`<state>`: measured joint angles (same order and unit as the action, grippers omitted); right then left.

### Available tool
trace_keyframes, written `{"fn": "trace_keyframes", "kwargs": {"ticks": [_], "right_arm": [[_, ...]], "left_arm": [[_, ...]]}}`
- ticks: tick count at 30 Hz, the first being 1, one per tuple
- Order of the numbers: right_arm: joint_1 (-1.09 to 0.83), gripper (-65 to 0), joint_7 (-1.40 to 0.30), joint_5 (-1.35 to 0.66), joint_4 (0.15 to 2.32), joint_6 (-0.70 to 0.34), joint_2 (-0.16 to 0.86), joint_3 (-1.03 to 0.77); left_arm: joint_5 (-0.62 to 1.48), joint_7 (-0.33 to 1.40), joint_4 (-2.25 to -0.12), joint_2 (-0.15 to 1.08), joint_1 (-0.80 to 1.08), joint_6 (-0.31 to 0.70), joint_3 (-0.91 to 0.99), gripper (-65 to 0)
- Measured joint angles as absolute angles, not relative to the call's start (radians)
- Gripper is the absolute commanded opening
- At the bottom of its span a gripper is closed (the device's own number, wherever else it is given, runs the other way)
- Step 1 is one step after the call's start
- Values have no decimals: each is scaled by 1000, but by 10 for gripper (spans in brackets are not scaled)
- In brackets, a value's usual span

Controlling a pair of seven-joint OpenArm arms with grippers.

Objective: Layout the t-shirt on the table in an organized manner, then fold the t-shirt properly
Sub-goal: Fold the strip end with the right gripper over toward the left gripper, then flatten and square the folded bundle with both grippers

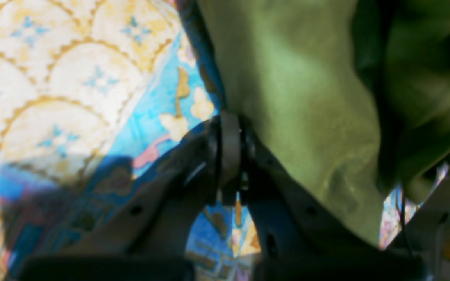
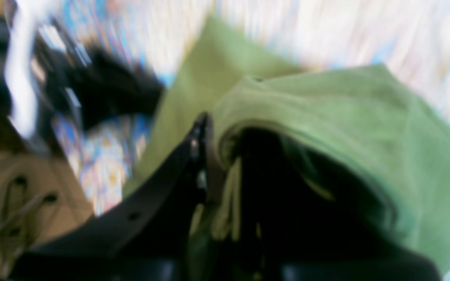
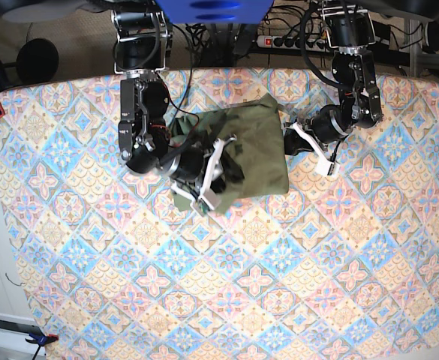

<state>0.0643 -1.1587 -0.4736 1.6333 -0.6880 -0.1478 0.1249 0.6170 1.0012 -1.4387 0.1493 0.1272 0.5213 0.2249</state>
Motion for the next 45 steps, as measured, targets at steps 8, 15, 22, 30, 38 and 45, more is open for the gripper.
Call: {"fn": "trace_keyframes", "kwargs": {"ticks": [8,15,22,30,38,45], "right_arm": [[97,-491,-1047,-429,1523,-691,-144,287],[97,-383,-1024,-437,1511,-691,-145,386],[83,-383,-1036,-442,1620,-698,-149,409],[28,-383,-1029,-441,1740,-692,-58,181],[35,-383,-1021,-445,1736,-692,38,93],[0,-383,-1080,-445,1646,-695,65,102]], "left_arm": [[625,994,-1432,149,128,522,227,-650],[628,994,-1431,149,128,522,227,-650],[629,994,-1431,147,128,522,229,-650],[702,1042,-1536,195,204,526,220,-650],[897,1031,-1694,272,292,517,227,-535],[973,1053,-1746,286,352,513,225,-401]]}}
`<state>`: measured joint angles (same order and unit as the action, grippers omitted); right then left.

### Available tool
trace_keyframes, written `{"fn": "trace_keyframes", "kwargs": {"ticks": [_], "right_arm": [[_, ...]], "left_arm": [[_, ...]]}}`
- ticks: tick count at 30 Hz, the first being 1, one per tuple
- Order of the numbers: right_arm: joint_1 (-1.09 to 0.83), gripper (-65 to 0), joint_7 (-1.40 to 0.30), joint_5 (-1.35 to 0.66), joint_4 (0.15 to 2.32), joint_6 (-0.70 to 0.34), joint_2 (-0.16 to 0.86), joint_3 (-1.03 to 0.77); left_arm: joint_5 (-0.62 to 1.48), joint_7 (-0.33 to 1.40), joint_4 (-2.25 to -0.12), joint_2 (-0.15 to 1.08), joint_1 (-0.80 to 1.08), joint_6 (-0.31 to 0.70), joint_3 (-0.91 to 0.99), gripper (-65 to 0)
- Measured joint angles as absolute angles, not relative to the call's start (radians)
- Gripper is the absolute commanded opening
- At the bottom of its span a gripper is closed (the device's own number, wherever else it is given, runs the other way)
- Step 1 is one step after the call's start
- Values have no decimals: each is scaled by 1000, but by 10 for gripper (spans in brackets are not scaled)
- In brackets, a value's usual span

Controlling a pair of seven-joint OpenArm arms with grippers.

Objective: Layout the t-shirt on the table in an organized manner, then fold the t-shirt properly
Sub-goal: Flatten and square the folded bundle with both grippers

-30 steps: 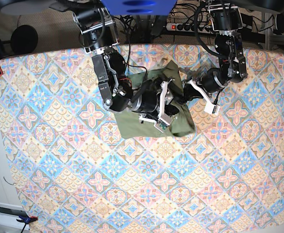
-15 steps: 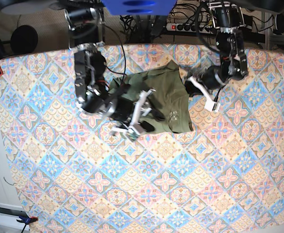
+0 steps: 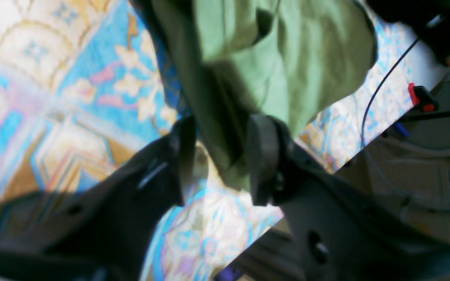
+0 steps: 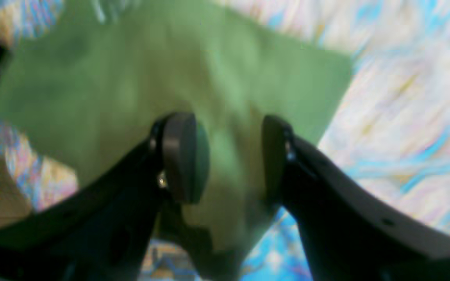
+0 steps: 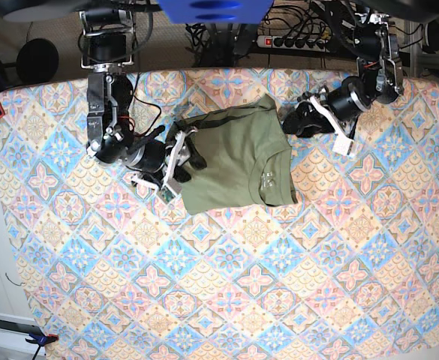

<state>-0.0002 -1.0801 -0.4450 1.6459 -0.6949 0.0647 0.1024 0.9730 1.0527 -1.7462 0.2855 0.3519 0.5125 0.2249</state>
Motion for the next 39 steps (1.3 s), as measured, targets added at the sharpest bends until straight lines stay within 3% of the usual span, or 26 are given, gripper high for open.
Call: {"fn": "trace_keyframes", "kwargs": {"ticks": [11,27,31,39], "right_arm": [[-17,-383,-1047,-465,1556,-696,172,345],[-6,-384,-1084,-444,1733,-696,218,202],[131,-388,-1034,-451,1694,-699,208,244],[231,-589,-1058,-445,1479,-702,97,289]], "left_arm": [[1041,1043,-1829,256,366,513,253,-402],[746,1034,-1629,159,303,517,130,-402],[750,1027,-1633,163,324,520,131,-403],[737,1052,-1829,183,389,517,138,-403]]}}
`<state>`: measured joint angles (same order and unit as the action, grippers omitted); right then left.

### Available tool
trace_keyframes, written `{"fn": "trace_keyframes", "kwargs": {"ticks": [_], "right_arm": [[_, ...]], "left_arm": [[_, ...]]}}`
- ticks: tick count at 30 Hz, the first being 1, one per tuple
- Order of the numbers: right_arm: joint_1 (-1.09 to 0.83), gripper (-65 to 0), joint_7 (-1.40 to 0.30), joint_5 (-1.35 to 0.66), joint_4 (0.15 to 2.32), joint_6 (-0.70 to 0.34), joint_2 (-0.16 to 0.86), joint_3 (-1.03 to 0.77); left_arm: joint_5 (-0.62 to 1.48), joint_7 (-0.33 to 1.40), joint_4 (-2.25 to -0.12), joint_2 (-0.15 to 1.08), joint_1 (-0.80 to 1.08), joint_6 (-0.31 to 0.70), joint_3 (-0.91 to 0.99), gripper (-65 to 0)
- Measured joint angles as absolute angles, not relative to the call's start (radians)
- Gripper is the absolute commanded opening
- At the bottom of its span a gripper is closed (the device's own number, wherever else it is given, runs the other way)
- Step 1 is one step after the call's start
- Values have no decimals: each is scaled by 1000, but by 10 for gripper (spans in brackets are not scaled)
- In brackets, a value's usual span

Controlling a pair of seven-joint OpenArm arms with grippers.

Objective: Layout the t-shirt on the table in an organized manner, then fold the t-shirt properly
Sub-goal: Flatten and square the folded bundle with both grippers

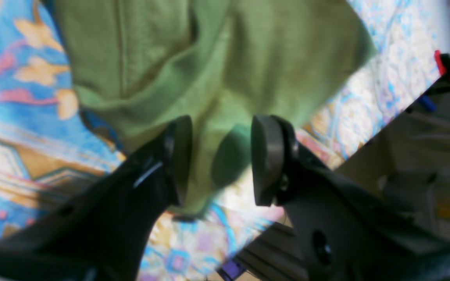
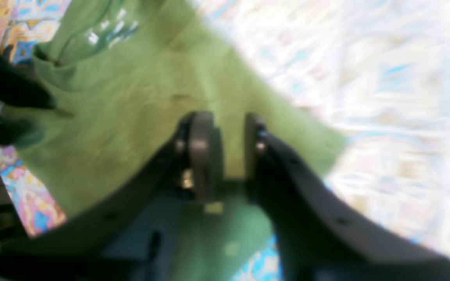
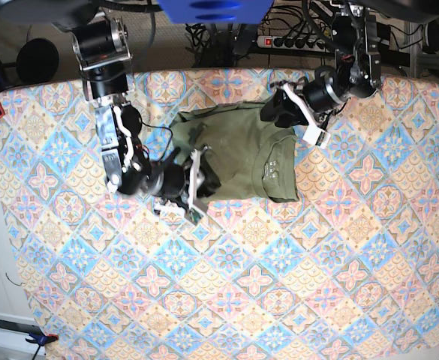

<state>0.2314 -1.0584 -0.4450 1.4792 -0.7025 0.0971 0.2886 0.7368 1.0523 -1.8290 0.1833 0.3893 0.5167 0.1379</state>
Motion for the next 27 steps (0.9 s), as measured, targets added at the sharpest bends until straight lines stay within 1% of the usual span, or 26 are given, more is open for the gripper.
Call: {"fn": "trace_keyframes", "kwargs": {"ticks": [2,4,9,11,13,15,19,22,27], "right_arm": [[289,-608,-1038,-446,1419,-693,85,283],[339,-605,-1034,-445,1359,-692,73,281],[391,-606,-992,-430,1212,-696,45,285],[430,-606,-968,-386,1135,-698,38,287],[480,-606,-945,-274,1048,-692,20,282],[508,-606,-904,-176,969,-681,-4,276],[500,-606,-832,-67,879,-699,-54,284],[506,-607,-819,-48,867,-703,-49,292],[512,-608,-822,-46,873,-690,-27,384]], "left_arm": [[736,1048,-1879,180,402,514,134,-412],[767,1043,-1900,176,401,514,128,-462],[779,1046,-1890,134,405,514,129,-650],[782,1045,-1868,126,403,514,128,-650],[770,1046,-1837,123,398,508,127,-650],[752,1040,-1810,123,396,483,128,-650],[703,1038,-1731,130,393,449,92,-650],[671,1047,-1687,130,366,438,71,-650],[646,1039,-1648,131,330,444,75,-650]]}}
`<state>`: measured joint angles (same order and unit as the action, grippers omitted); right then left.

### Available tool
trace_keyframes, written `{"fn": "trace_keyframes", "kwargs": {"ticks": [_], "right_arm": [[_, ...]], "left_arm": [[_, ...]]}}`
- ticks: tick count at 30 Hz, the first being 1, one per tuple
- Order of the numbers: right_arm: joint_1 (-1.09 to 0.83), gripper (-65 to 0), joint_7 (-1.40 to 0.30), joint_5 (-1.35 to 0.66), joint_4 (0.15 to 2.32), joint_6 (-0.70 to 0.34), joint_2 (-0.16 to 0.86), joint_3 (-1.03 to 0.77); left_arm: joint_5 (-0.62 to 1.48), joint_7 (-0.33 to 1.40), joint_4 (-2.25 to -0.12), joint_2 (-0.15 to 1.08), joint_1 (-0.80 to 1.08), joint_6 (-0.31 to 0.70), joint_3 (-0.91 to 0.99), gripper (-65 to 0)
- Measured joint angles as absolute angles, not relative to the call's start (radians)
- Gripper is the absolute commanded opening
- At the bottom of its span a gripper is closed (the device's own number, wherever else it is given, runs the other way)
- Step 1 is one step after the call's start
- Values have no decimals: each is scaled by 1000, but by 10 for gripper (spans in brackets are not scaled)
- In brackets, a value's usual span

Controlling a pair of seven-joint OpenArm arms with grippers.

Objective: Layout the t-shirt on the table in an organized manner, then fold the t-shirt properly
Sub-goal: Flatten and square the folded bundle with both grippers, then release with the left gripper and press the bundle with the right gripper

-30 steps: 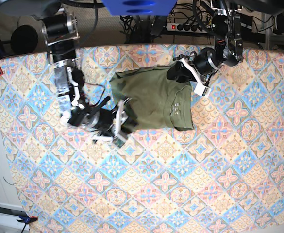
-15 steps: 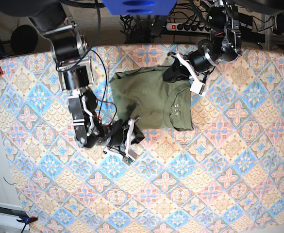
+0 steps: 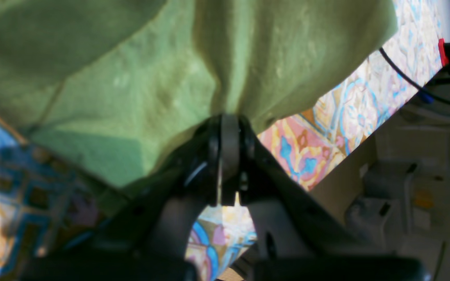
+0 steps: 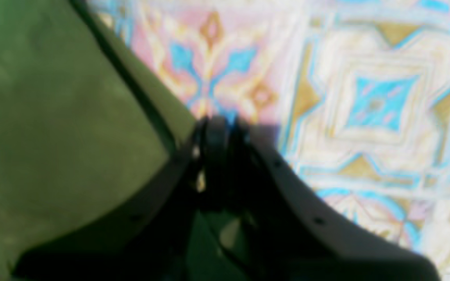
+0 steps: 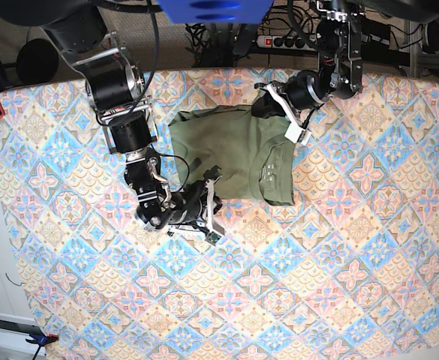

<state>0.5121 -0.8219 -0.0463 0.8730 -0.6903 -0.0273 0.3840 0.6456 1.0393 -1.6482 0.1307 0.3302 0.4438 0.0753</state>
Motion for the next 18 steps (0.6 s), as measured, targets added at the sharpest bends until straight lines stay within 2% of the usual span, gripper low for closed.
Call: {"fn": "trace_keyframes", "kwargs": {"ticks": [3,6,13,18], "right_arm": [[484,-608,-835,-64,915,-688,6,410],[410,-608,-852,-84,1052,-697,73,408],[275,-608,-957,-64,1293,-696,159,406],[175,-608,-1026,-62,1413,-702,199,278]], "left_arm": [[624,1039,-1647,141,323,451,73,-650],[597,1036,-1644,168,289,456,71,-650],[576,1036,-1572,193,171,448,69,-650],[528,1039,-1527,220,80,442,17,-650]]}}
